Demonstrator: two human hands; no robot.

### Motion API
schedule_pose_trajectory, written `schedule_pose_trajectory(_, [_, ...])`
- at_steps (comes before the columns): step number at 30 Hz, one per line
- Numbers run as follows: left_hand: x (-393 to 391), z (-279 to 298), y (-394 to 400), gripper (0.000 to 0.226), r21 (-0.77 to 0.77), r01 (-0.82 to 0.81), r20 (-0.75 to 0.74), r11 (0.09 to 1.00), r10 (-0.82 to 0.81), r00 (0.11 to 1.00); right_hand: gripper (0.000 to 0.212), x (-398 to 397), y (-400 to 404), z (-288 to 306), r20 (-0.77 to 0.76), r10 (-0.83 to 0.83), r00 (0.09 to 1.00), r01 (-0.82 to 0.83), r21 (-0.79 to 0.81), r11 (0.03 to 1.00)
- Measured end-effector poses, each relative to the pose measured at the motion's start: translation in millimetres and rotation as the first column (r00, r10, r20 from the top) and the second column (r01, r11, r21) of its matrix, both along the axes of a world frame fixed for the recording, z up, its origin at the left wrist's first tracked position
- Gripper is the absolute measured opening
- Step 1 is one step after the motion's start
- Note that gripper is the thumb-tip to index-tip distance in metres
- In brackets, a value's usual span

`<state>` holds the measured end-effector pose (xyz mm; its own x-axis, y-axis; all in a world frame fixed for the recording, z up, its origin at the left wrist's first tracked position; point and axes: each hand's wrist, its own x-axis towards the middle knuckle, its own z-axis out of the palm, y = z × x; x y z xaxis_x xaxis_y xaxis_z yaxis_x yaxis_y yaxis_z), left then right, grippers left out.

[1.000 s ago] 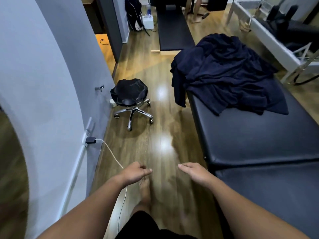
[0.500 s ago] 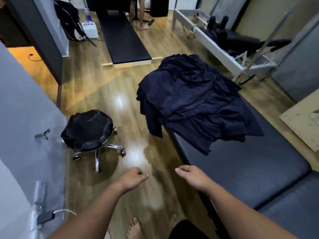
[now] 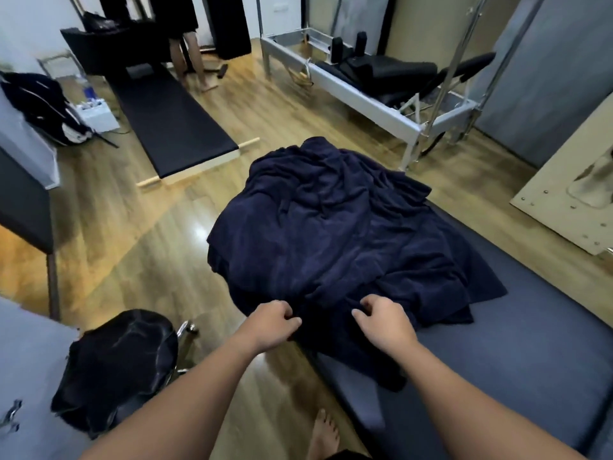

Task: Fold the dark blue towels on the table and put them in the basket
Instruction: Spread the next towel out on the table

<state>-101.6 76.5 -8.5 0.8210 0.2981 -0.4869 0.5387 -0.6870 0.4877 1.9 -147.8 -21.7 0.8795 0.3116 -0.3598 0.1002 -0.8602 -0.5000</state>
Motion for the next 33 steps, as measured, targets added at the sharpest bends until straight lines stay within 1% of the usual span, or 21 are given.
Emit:
schedule_pose_trajectory(4, [58, 4, 6, 0.025, 0.129, 0.135, 0.059, 0.982, -0.144, 0.988, 0.044, 42, 6, -4, 0.079, -0.074, 0.994, 0.08, -0.08, 0.994])
schedule_pose_trajectory(8, [101, -8, 11, 0.028, 0.232, 0.314, -0.004, 0.921, -0.322, 0.947, 0.047, 66, 16, -13, 0.023, -0.124, 0.992, 0.126, -0.116, 0.985])
schedule_pose_trajectory(10, [120, -14, 14, 0.026, 0.261, 0.388, -0.042, 0.884, -0.392, 0.919, 0.046, 69, 27, -17, 0.01, -0.138, 0.99, 0.138, -0.089, 0.986])
schedule_pose_trajectory(13, [142, -20, 22, 0.019, 0.302, 0.51, -0.121, 0.805, -0.499, 0.858, 0.054, 69, 44, -22, 0.024, -0.206, 0.978, 0.206, -0.008, 0.978])
schedule_pose_trajectory(14, [150, -20, 27, 0.021, 0.294, 0.551, -0.144, 0.781, -0.533, 0.834, 0.053, 71, 48, -22, 0.028, -0.237, 0.971, 0.237, -0.001, 0.972])
schedule_pose_trajectory(16, [165, -19, 38, 0.023, 0.24, 0.601, -0.157, 0.762, -0.581, 0.799, 0.036, 76, 53, -20, 0.054, -0.275, 0.96, 0.277, -0.014, 0.961])
schedule_pose_trajectory(17, [175, -16, 47, 0.021, 0.202, 0.6, -0.136, 0.774, -0.584, 0.8, 0.028, 81, 55, -16, 0.085, -0.297, 0.951, 0.299, -0.014, 0.954])
schedule_pose_trajectory(18, [187, -13, 55, 0.018, 0.159, 0.56, -0.093, 0.813, -0.553, 0.828, 0.024, 86, 57, -13, 0.132, -0.32, 0.938, 0.322, 0.003, 0.947])
schedule_pose_trajectory(20, [214, -5, 72, 0.015, 0.073, 0.407, 0.033, 0.91, -0.41, 0.911, 0.02, 97, 60, -2, 0.255, -0.386, 0.887, 0.384, 0.058, 0.921])
schedule_pose_trajectory(21, [227, 0, 80, 0.015, 0.024, 0.325, 0.1, 0.945, -0.326, 0.94, 0.019, 103, 60, 4, 0.305, -0.437, 0.846, 0.428, 0.102, 0.898])
schedule_pose_trajectory(23, [251, 14, 90, 0.016, -0.09, 0.235, 0.215, 0.968, -0.211, 0.953, 0.02, 115, 63, 16, 0.374, -0.568, 0.733, 0.517, 0.236, 0.823])
schedule_pose_trajectory(24, [259, 21, 93, 0.016, -0.141, 0.214, 0.251, 0.967, -0.174, 0.952, 0.023, 120, 65, 21, 0.373, -0.625, 0.686, 0.542, 0.312, 0.78])
schedule_pose_trajectory(25, [264, 29, 94, 0.017, -0.184, 0.206, 0.275, 0.961, -0.151, 0.949, 0.028, 124, 68, 26, 0.343, -0.667, 0.661, 0.555, 0.374, 0.743])
schedule_pose_trajectory(26, [267, 34, 95, 0.017, -0.216, 0.204, 0.291, 0.955, -0.137, 0.947, 0.037, 125, 70, 28, 0.282, -0.686, 0.67, 0.565, 0.406, 0.718])
schedule_pose_trajectory(27, [270, 38, 97, 0.018, -0.241, 0.219, 0.299, 0.945, -0.142, 0.944, 0.048, 125, 71, 27, 0.216, -0.678, 0.702, 0.577, 0.384, 0.72])
schedule_pose_trajectory(28, [273, 39, 99, 0.022, -0.249, 0.251, 0.284, 0.936, -0.177, 0.942, 0.057, 123, 70, 23, 0.164, -0.646, 0.746, 0.586, 0.298, 0.753])
schedule_pose_trajectory(29, [275, 38, 102, 0.03, -0.201, 0.322, 0.251, 0.925, -0.269, 0.93, 0.059, 119, 69, 16, 0.128, -0.597, 0.792, 0.581, 0.142, 0.801])
schedule_pose_trajectory(30, [277, 36, 105, 0.038, -0.088, 0.44, 0.187, 0.894, -0.419, 0.889, 0.058, 114, 68, 8, 0.084, -0.552, 0.83, 0.557, -0.05, 0.829])
schedule_pose_trajectory(31, [278, 33, 107, 0.039, 0.044, 0.559, 0.088, 0.828, -0.56, 0.824, 0.055, 106, 68, 1, 0.02, -0.518, 0.855, 0.507, -0.241, 0.827])
schedule_pose_trajectory(32, [280, 31, 107, 0.032, 0.153, 0.648, -0.009, 0.746, -0.655, 0.755, 0.051, 97, 69, -6, -0.041, -0.492, 0.87, 0.443, -0.374, 0.815])
schedule_pose_trajectory(33, [280, 30, 106, 0.021, 0.212, 0.697, -0.07, 0.685, -0.701, 0.71, 0.044, 88, 70, -12, -0.067, -0.46, 0.885, 0.388, -0.438, 0.811])
